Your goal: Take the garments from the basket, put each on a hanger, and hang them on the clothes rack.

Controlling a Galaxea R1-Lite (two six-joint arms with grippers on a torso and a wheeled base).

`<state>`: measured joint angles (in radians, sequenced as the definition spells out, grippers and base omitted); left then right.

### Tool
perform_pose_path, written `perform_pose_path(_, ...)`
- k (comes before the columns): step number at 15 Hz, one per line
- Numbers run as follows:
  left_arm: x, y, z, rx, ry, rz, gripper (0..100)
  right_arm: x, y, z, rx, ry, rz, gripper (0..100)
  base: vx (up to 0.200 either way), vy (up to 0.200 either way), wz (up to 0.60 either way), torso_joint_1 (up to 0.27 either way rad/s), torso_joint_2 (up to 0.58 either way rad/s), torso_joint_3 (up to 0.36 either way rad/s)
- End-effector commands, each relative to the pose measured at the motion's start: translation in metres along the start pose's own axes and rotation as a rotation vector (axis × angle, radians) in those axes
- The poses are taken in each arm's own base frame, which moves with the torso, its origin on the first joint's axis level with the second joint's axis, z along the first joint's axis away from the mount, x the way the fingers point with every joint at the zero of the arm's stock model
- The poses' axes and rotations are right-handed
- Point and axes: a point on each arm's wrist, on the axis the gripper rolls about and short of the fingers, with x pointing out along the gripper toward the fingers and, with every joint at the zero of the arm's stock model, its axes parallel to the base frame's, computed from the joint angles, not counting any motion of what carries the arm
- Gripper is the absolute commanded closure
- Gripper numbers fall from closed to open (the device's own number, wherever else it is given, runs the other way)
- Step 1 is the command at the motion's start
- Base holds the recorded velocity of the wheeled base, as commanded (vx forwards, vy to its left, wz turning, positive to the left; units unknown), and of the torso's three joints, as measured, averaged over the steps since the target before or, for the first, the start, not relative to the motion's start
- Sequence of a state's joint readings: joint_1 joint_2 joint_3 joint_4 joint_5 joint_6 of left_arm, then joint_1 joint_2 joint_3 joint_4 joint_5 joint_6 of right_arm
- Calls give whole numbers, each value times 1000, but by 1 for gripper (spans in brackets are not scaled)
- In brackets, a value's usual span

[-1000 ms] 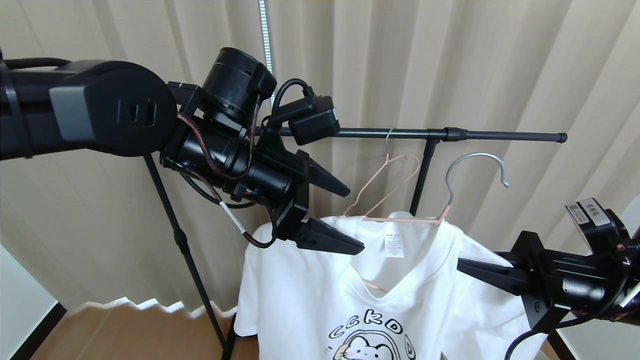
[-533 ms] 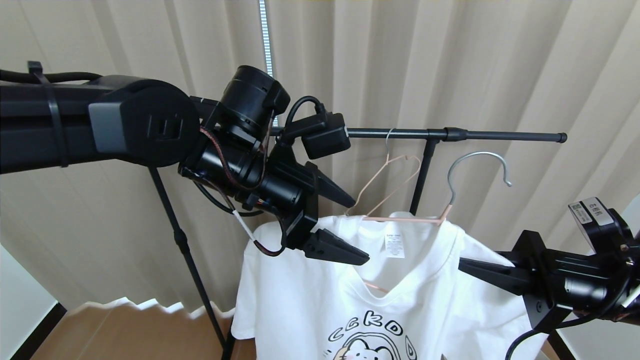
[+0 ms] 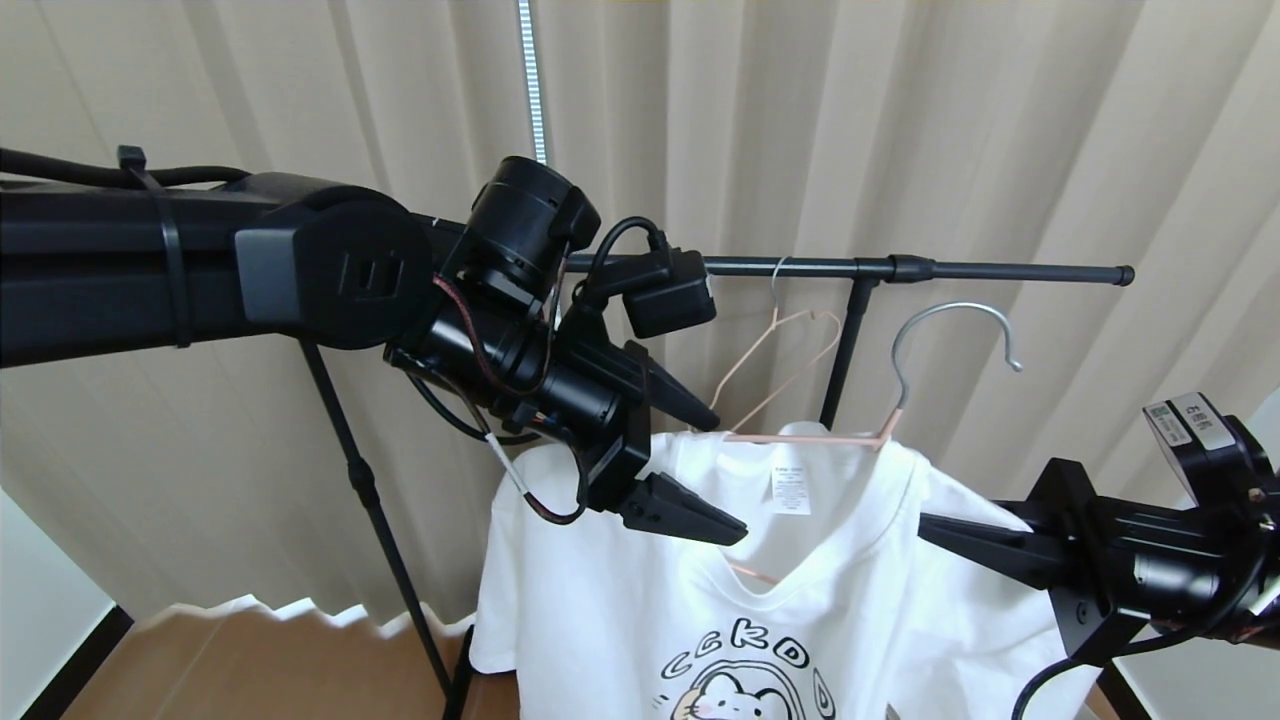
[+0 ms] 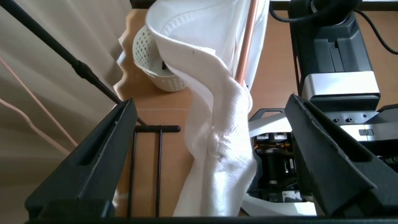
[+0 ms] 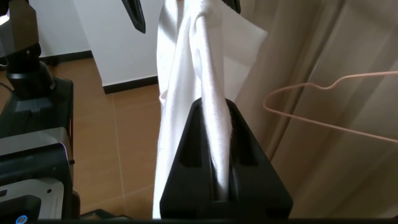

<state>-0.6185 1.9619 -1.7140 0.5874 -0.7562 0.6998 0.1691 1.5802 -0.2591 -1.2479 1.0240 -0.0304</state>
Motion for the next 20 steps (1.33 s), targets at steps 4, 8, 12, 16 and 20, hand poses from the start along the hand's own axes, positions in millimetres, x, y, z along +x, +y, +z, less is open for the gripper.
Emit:
perform_pose_path(4,4,1,-2,-8,7,-7,100,1,2,1,-5,-3,6,100,0,0,0,0,0,0)
perform_pose_path(8,3,1,-2,-6,6,-6,100,1,2,1,-4,-3,8,100,0,0,0,0,0,0)
perform_pose_path(12,3,0,-3,-9,7,-7,100,1,2,3,-15,-7,2,100,0,0,0,0,0,0)
perform_pose_path(16,2,0,-2,-8,5,-6,100,1,1,5,-18,-11,1,100,0,0,0,0,0,0)
perform_pose_path(20,-2,-1,0,-5,-1,4,100,1,1,4,-11,-8,0,0,0,0,0,0,0,0)
